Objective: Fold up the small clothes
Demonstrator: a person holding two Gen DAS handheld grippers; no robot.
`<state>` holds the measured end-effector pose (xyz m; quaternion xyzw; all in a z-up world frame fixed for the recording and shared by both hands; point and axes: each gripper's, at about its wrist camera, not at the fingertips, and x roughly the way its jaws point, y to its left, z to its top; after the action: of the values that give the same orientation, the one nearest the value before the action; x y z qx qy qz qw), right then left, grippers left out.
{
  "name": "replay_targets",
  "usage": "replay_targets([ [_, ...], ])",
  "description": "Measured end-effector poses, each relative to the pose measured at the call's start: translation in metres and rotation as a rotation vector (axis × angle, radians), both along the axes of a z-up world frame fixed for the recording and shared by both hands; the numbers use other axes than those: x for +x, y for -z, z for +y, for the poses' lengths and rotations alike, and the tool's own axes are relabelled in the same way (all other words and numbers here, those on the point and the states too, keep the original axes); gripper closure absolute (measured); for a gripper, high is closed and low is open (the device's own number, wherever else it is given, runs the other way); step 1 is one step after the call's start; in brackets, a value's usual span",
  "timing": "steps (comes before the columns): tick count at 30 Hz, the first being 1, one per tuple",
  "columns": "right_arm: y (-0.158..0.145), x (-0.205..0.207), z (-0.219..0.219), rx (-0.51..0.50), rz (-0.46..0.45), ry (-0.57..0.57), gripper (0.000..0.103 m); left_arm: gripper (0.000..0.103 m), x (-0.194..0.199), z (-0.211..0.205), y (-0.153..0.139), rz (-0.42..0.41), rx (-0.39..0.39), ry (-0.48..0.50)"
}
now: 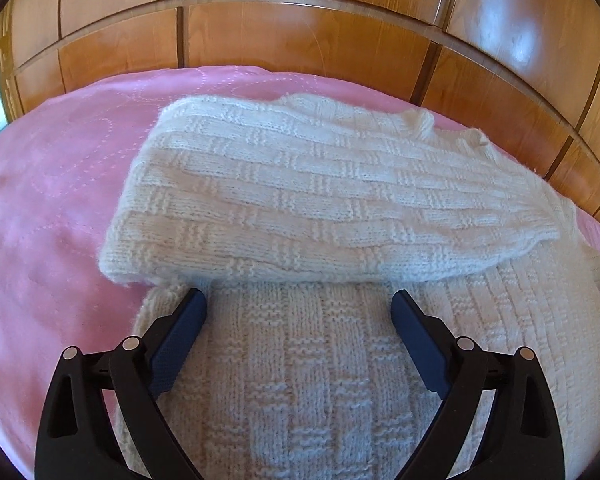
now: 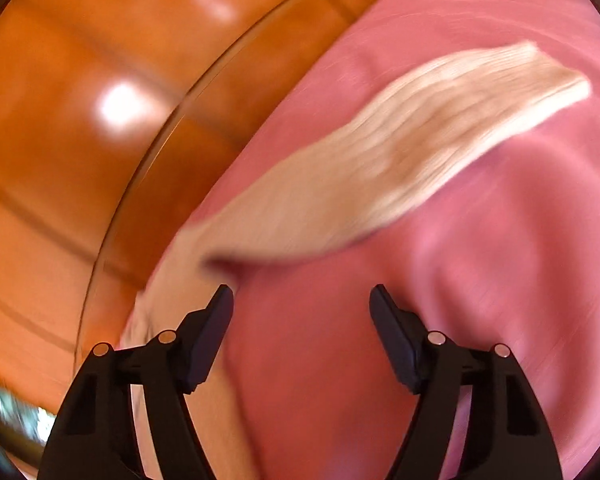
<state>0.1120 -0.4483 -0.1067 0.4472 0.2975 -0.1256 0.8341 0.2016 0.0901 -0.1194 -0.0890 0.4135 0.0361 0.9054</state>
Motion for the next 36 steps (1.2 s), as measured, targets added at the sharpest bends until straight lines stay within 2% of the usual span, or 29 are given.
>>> replay_targets([
  [3, 0.003, -0.002, -0.025, 0.032, 0.003, 0.09, 0.034, 0.009, 0.001, -0.002, 0.001, 0.007, 0.02, -0.004],
  [9, 0.01, 0.0, -0.057, 0.084, 0.004, 0.202, 0.056, 0.008, 0.005, -0.006, 0.004, 0.016, 0.039, -0.003],
  [11, 0.012, 0.0, -0.068, 0.089, 0.012, 0.239, 0.065, 0.008, 0.005, -0.006, 0.004, 0.014, 0.038, -0.003],
  [13, 0.015, 0.001, -0.075, 0.097, 0.032, 0.26, 0.082, 0.008, 0.005, -0.006, 0.005, 0.012, 0.038, -0.003],
  [15, 0.018, 0.004, -0.087, 0.101, 0.052, 0.273, 0.095, 0.008, 0.005, -0.005, 0.005, 0.01, 0.039, -0.004],
  [20, 0.001, 0.015, -0.098, 0.02, 0.138, 0.267, 0.096, 0.007, 0.005, -0.006, 0.006, 0.007, 0.044, -0.006],
  [22, -0.019, 0.019, -0.095, -0.017, 0.119, 0.261, 0.096, 0.007, 0.006, -0.006, 0.007, 0.005, 0.046, -0.006],
  [25, -0.059, 0.044, -0.071, -0.142, 0.074, 0.183, 0.096, 0.007, 0.006, -0.006, 0.007, 0.002, 0.042, -0.005],
  [29, -0.108, 0.081, -0.008, -0.298, -0.008, 0.014, 0.096, 0.007, 0.006, -0.006, 0.008, 0.0, 0.037, -0.004],
  [32, -0.128, 0.106, 0.049, -0.356, -0.058, -0.126, 0.096, 0.007, 0.006, -0.006, 0.007, -0.002, 0.035, -0.004],
  [36, -0.13, 0.129, 0.128, -0.434, -0.089, -0.315, 0.096, 0.007, 0.006, -0.006, 0.007, -0.002, 0.035, -0.004],
])
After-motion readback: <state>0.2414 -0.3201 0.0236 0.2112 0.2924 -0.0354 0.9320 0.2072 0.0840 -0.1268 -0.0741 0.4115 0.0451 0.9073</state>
